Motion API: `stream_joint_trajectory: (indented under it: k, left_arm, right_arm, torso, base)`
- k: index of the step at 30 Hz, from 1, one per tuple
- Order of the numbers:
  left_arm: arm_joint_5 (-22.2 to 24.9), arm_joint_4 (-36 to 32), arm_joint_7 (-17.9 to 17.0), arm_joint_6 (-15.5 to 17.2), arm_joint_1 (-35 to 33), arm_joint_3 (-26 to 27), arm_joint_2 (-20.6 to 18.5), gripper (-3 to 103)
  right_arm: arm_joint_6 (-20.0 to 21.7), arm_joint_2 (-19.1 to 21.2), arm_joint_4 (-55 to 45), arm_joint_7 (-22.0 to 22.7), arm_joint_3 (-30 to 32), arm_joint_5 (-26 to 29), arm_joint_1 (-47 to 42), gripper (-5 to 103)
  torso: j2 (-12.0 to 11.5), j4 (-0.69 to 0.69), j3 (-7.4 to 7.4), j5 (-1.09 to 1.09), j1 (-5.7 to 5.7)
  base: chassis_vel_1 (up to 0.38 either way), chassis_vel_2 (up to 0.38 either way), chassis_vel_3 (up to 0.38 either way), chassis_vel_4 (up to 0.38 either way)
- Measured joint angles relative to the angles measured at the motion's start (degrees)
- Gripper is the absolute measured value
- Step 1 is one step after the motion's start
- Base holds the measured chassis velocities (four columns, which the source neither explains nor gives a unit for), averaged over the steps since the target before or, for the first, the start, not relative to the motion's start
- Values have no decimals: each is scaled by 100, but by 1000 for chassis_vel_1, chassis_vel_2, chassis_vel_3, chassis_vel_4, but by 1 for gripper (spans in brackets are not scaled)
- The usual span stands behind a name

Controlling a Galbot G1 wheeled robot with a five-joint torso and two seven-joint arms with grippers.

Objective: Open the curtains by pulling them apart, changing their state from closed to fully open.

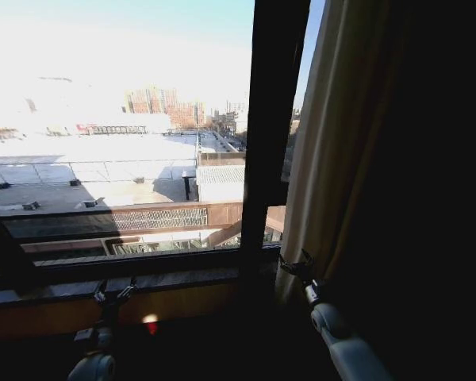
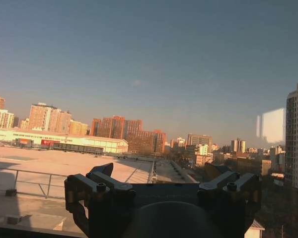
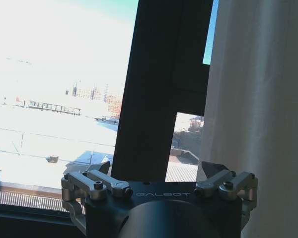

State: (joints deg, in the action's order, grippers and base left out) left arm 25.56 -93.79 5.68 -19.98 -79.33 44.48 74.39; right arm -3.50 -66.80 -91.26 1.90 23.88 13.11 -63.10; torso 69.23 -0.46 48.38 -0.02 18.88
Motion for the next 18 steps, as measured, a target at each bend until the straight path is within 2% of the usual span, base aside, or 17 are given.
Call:
stream_joint_trajectory:
  k: [13,18]
  left_arm:
    - [0,0,0,0,0,1,0,100]
    - [0,0,0,0,0,0,0,100]
  right_arm:
    - [0,-1,1,1,-1,0,1,100]
    - [0,-1,1,2,-1,0,1,100]
  torso:
    - [0,1,1,5,1]
    - [0,0,0,0,1]
  base:
    - [391,345,-395,-335]
    - [345,310,-358,-318]
